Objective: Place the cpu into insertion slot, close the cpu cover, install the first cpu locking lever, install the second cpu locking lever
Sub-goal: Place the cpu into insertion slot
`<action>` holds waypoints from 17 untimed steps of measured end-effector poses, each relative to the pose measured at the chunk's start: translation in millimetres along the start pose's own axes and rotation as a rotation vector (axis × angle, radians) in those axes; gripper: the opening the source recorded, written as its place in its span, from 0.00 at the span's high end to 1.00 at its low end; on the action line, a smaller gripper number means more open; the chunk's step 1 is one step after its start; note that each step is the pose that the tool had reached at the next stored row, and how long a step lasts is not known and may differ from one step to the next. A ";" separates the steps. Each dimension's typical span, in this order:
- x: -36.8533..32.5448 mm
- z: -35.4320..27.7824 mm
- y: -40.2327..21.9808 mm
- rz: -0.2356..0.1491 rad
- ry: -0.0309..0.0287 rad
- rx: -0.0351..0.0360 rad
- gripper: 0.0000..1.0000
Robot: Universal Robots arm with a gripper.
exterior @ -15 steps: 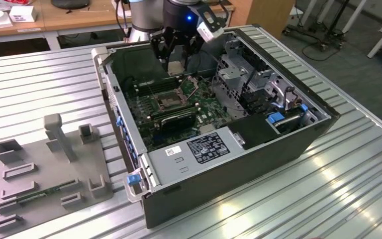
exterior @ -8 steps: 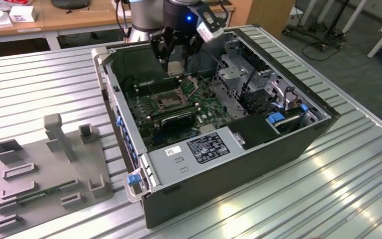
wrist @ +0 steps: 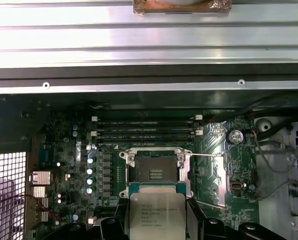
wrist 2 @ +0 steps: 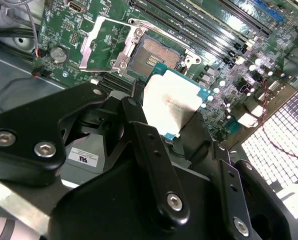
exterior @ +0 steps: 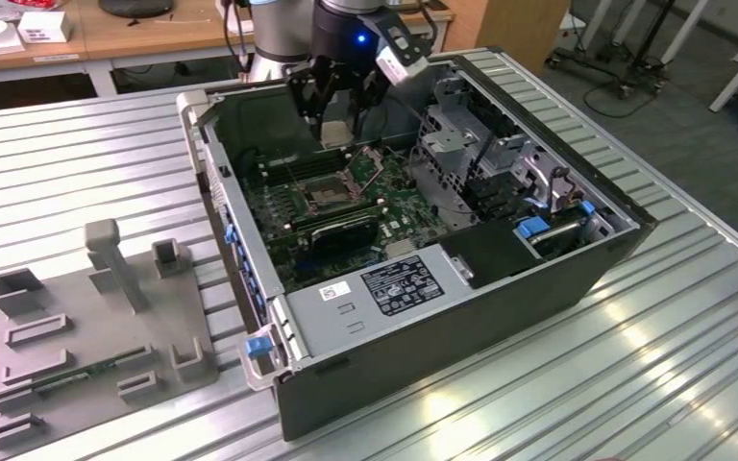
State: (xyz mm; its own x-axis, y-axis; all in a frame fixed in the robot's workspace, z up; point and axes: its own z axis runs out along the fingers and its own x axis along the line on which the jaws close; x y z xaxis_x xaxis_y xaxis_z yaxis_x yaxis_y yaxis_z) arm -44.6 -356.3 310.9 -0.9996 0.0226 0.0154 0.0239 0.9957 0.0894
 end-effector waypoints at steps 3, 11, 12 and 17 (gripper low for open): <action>0.8 3.9 0.5 0.000 0.0000 0.0000 0.46; 2.8 13.2 1.5 0.000 0.0000 0.0000 0.46; 2.8 13.6 1.6 0.000 0.0001 0.0001 0.46; 3.0 14.8 1.7 0.000 -0.0001 -0.0002 0.46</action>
State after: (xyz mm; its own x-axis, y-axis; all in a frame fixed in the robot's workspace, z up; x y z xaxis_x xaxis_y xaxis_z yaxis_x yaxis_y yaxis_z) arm -47.8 -353.2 296.4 -0.9996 0.0227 0.0153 0.0239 0.9957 0.0896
